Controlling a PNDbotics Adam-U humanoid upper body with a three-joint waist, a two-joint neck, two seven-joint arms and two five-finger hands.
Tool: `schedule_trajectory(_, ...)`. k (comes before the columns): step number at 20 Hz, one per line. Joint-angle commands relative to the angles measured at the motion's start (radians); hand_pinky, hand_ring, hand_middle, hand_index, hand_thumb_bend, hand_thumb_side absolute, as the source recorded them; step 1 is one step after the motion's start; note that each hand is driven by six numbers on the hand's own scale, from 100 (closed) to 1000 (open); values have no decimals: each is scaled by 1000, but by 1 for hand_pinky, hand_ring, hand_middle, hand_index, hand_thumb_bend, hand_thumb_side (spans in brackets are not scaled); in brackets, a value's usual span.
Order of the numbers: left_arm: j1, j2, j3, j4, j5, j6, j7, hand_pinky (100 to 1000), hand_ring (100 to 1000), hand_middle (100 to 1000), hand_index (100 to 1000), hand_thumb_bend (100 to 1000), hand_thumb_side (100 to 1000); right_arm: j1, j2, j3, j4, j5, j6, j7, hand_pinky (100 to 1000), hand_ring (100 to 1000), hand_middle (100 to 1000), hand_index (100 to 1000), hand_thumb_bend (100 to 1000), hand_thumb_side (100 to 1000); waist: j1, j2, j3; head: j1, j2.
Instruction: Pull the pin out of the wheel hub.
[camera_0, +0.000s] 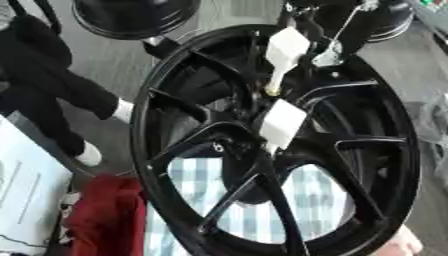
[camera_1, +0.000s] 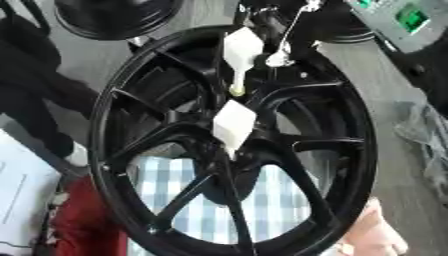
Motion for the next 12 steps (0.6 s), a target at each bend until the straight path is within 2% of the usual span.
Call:
schedule_trajectory(1, -4, 16, 7, -11, 4, -1, -2, 743, 781, 700, 740, 235, 626, -20, -55, -57, -26, -27, 11, 1, 711, 604, 282, 458, 247, 100, 7, -26, -2, 5, -8)
schedule_trajectory(4, -4, 17, 8, -11, 5, -1, -1, 743, 781, 700, 740, 235, 626, -5, -92, -102, -45, -56, 35, -17, 711, 604, 281, 460, 232, 100, 8, -27, -5, 8, -9)
schedule_trajectory(8, -3, 19, 11, -12, 4, -2, 2, 743, 781, 701, 740, 235, 625, 39, -173, -188, -94, -101, 71, -82, 710, 604, 281, 461, 217, 100, 10, -27, -12, 12, -8)
schedule_trajectory(12, -2, 22, 16, -15, 3, -4, 8, 743, 781, 701, 739, 235, 624, 165, -314, -309, -174, -162, 107, -197, 708, 603, 281, 463, 200, 100, 10, -23, -17, 14, -11)
